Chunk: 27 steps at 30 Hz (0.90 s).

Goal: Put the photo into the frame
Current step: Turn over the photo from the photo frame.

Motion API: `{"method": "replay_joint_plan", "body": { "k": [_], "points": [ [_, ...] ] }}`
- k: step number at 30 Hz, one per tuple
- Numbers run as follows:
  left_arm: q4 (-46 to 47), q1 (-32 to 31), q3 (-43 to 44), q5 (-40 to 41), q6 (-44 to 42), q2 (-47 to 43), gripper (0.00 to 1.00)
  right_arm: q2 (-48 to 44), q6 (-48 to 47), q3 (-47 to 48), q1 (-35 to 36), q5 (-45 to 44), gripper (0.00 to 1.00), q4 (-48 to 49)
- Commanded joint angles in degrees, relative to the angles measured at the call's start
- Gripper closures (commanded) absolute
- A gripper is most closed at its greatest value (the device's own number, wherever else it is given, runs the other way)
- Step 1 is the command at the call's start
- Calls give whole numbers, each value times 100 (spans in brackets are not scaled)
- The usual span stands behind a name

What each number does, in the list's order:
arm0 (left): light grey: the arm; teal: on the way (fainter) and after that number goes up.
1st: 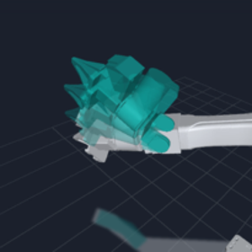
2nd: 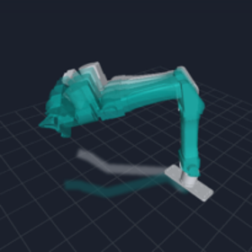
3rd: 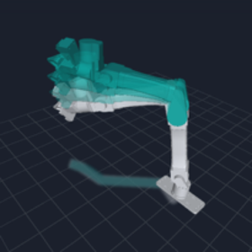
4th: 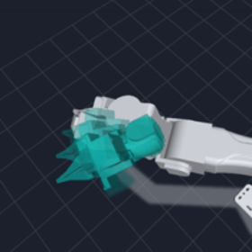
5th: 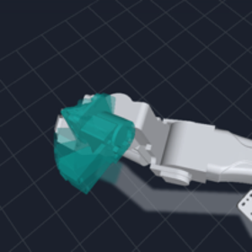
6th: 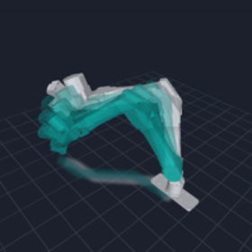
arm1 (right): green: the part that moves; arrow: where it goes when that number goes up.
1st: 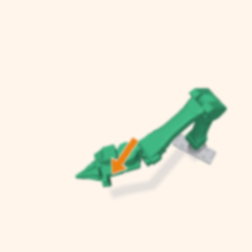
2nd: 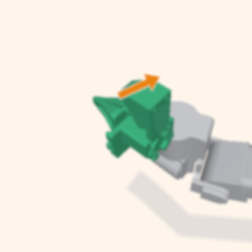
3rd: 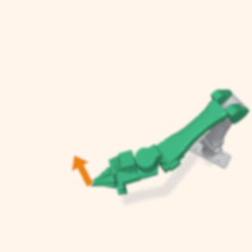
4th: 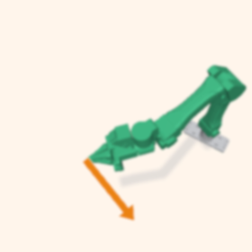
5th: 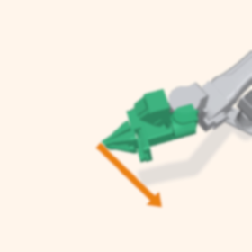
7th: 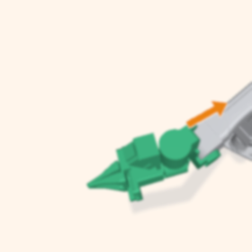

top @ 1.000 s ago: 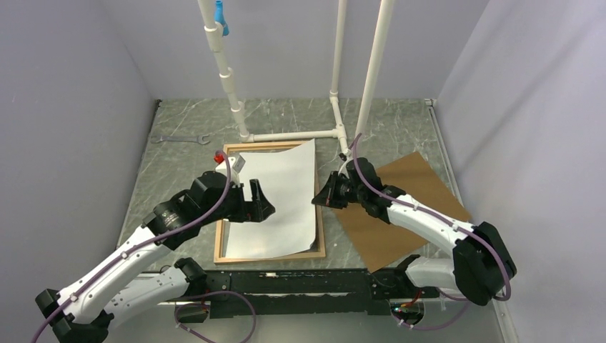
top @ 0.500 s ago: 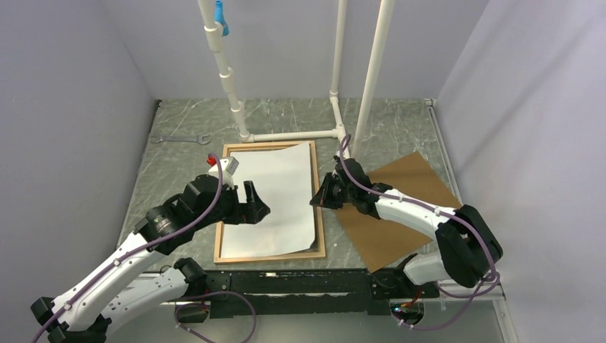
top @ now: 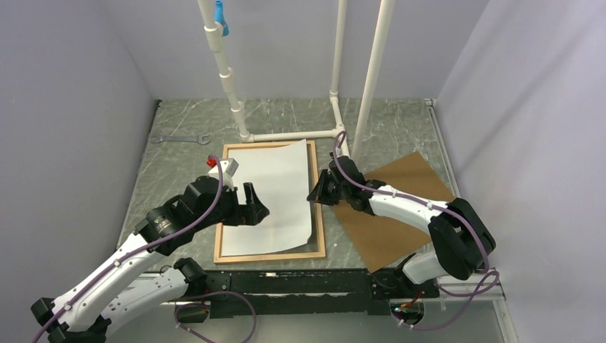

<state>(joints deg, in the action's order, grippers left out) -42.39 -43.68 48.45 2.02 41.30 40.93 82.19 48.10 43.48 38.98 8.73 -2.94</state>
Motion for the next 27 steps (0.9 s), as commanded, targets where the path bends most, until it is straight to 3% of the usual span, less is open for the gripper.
{"method": "replay_joint_plan", "body": {
  "k": [1, 5, 7, 10, 13, 15, 18, 27],
  "points": [
    [-7, 26, -48, 123, 19, -94, 1, 15, 61, 73, 133, -145, 100, 384],
    [-23, 25, -54, 106, 19, -70, 1, 38, 143, -14, 211, -206, 100, 399],
    [-31, 22, -75, 114, 34, -72, 1, 28, 179, -72, 239, -290, 94, 355],
    [-21, 23, -119, 122, 53, -100, 1, -72, 184, -83, 250, -524, 68, 100],
    [3, 25, -176, 118, 70, -135, 1, -243, 154, -25, 250, -840, 26, -341],
    [-35, 22, -187, 161, 88, -137, 1, -390, 97, 36, 263, -1065, 15, -605],
    [-30, 21, -238, 137, 89, -106, 1, -568, 6, 80, 283, -1172, 10, -926],
    [299, 23, -465, -368, -44, 363, 1, -1051, -3, -266, 310, -1013, 10, -1258]
  ]
}}
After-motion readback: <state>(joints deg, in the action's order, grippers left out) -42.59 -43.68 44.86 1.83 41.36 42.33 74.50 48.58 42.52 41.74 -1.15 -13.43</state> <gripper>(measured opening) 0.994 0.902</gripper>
